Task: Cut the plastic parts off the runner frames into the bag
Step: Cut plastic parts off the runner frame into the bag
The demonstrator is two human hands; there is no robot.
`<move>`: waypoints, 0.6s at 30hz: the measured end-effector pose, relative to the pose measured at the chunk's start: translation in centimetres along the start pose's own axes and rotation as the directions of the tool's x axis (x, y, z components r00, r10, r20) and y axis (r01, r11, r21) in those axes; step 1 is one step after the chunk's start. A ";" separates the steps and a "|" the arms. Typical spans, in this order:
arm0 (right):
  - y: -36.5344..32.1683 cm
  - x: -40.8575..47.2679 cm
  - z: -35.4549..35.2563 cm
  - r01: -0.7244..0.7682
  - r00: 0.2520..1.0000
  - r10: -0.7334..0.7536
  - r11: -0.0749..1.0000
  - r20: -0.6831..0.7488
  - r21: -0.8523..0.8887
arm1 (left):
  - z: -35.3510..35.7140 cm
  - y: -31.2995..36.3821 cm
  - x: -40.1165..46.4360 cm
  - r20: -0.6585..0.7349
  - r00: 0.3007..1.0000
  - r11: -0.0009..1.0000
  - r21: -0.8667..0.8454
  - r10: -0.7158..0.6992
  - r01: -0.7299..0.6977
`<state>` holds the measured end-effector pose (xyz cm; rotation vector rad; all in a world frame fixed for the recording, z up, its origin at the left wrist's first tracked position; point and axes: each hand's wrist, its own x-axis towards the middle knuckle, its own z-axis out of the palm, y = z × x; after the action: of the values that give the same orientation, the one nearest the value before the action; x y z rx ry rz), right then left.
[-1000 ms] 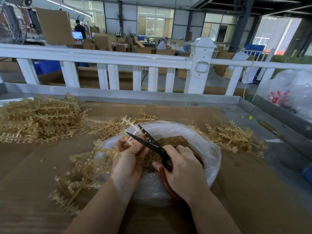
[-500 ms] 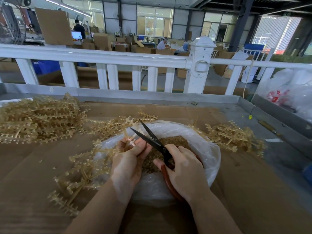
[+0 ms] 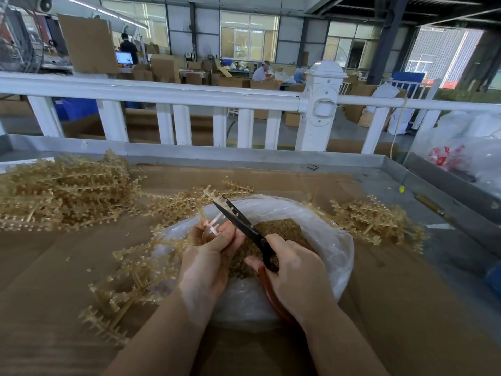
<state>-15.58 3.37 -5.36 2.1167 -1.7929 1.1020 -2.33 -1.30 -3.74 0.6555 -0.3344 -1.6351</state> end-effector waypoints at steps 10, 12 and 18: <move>0.1 0.0 0.1 0.006 1.000 -0.006 1.000 -0.015 -0.007 | 0.1 0.1 -0.2 0.027 1.000 1.000 0.007 0.003 -0.003; 0.1 -0.1 0.0 0.015 0.999 -0.015 1.000 -0.037 -0.006 | 0.2 0.1 -0.3 -0.004 1.000 1.000 0.001 -0.008 0.008; 0.2 -0.2 0.0 0.016 0.999 -0.015 1.000 -0.041 0.016 | 0.3 -0.1 -0.4 -0.019 1.000 0.999 0.045 0.023 -0.022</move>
<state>-15.77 3.47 -5.49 2.0974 -1.7529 1.1516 -2.60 -0.95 -3.45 0.6992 -0.3637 -1.6030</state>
